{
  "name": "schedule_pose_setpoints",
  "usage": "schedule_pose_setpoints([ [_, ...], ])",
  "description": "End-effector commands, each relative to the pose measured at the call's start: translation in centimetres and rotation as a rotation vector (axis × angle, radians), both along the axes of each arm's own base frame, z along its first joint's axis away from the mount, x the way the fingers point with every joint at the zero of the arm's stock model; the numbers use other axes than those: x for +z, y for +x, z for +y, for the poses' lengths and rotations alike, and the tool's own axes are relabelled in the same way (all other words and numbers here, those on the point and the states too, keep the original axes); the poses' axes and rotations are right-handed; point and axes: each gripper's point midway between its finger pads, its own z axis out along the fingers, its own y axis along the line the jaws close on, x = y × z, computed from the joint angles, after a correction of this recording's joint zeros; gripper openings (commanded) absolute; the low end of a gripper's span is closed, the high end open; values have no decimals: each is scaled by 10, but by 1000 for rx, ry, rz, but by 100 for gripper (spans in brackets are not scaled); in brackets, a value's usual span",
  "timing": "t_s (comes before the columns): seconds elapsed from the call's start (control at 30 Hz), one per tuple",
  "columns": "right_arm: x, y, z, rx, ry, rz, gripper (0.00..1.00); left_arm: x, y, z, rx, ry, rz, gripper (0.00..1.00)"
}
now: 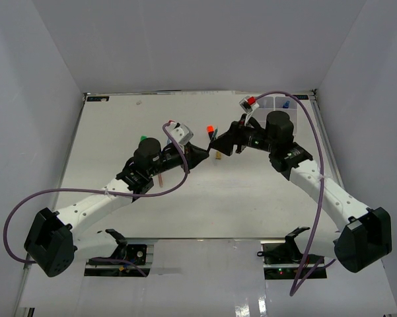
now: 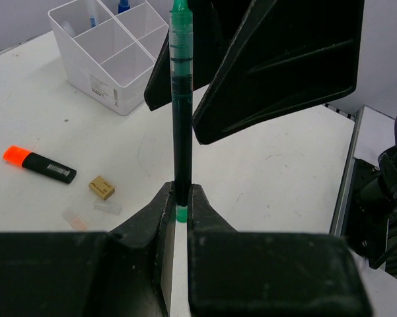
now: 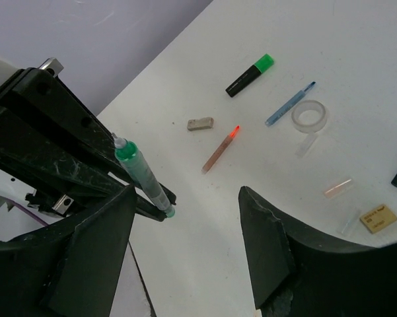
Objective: Sort the stationery into containers
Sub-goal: Pick up the pen cap from the center of the board.
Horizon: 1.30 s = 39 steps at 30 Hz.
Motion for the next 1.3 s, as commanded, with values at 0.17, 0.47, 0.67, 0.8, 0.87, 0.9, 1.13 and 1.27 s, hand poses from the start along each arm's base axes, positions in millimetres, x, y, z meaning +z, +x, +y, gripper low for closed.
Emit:
schedule_pose_setpoints([
  [0.17,39,-8,16,74,63,-128,64,13,-8,-2,-45,-8,-36,4],
  [0.47,38,-8,16,67,71,-145,35,10,-14,-5,-90,5,-29,4],
  [0.67,34,-11,15,70,68,-138,13,13,-14,-7,-95,2,-33,9],
  [0.8,35,-13,14,73,81,-134,8,12,-14,-11,-116,7,-27,36],
  [0.87,36,-16,14,78,91,-131,8,11,-15,-14,-130,9,-18,46],
  [0.9,36,-16,15,79,95,-132,8,10,-15,-14,-135,10,-16,49],
  [1.13,35,-22,18,109,118,-114,8,14,-14,-19,-152,-5,-24,59],
  [1.27,32,-26,20,121,125,-103,8,16,-12,-22,-163,-16,-22,56],
])
